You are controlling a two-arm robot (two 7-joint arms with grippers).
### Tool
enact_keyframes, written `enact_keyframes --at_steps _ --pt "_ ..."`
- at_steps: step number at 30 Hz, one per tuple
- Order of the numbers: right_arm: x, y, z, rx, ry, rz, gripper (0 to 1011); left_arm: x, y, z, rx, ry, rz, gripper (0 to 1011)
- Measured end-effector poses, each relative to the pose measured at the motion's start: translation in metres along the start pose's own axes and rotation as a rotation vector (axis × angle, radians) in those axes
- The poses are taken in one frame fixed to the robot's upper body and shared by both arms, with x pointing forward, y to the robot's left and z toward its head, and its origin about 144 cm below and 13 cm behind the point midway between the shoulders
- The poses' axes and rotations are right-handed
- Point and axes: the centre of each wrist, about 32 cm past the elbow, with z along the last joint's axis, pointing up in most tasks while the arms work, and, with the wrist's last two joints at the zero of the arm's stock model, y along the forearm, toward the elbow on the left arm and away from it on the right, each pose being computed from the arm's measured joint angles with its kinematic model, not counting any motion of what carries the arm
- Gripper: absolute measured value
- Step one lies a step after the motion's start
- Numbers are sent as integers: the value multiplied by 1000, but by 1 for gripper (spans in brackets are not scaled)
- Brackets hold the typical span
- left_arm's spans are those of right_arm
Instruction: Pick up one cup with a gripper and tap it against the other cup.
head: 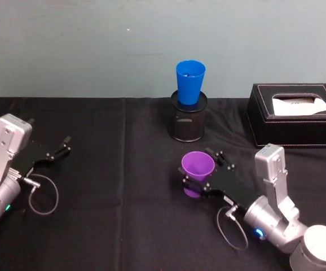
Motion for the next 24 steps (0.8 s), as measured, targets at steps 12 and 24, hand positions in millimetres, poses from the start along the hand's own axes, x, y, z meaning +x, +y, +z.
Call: enact_keyframes --at_steps 12,24 --pt "6 -10 48 135 -48 -83 1002 0 0 0 0 0 0 1000" --pt "12 -31 55 89 -62 -265 1002 0 0 0 0 0 0 1000"
